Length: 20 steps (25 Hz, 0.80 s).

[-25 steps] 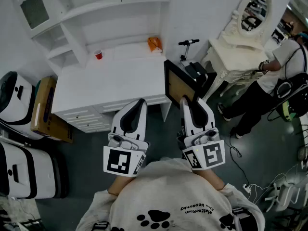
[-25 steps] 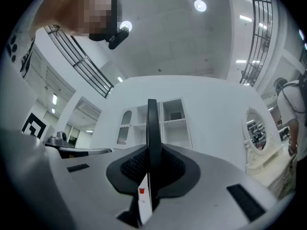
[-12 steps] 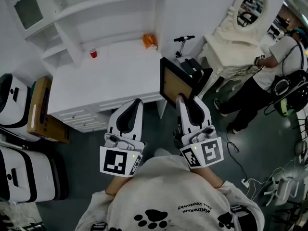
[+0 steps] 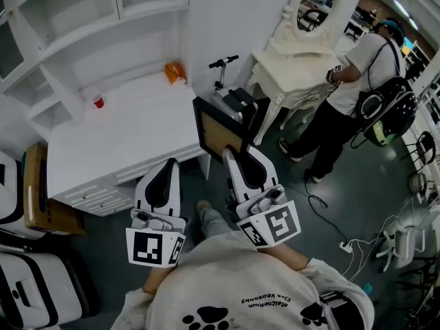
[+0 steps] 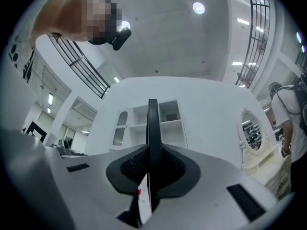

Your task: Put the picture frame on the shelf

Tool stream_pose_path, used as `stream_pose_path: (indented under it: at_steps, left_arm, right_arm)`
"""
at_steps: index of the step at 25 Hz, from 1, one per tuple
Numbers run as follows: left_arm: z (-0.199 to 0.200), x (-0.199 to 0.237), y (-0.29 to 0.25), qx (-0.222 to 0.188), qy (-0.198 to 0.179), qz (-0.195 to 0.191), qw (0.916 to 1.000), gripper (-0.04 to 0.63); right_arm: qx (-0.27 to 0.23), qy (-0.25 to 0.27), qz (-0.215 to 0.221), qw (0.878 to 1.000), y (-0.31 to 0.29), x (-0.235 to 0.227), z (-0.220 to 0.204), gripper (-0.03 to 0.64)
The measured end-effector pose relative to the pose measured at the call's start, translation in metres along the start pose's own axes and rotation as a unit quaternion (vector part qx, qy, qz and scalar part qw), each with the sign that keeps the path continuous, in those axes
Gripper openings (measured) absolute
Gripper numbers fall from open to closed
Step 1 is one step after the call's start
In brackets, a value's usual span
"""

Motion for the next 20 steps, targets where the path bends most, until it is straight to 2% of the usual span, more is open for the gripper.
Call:
stream_pose_path:
  at_steps: [8,20]
  left_arm:
    - [-0.007,0.013,-0.050,-0.015,0.003,-0.021,0.9997,0.020]
    - [-0.024,0.090,-0.145,-0.007,-0.013,0.015,0.9998,0.020]
  right_arm:
    - [-0.010,0.014,0.000,1.000,-0.037,-0.029,0.002,0.067]
    - [-0.018,-0.010,0.025,0.999,-0.149,-0.087,-0.023,0.067]
Point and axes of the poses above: the fingertips, and each gripper's own axes: y backward along the fingers, x to its left, z out of its top, the point moved 3 cm from there along y, backward along the fingers, and after that the axes turned 5 degrees about -y, right-handed, at the moved point
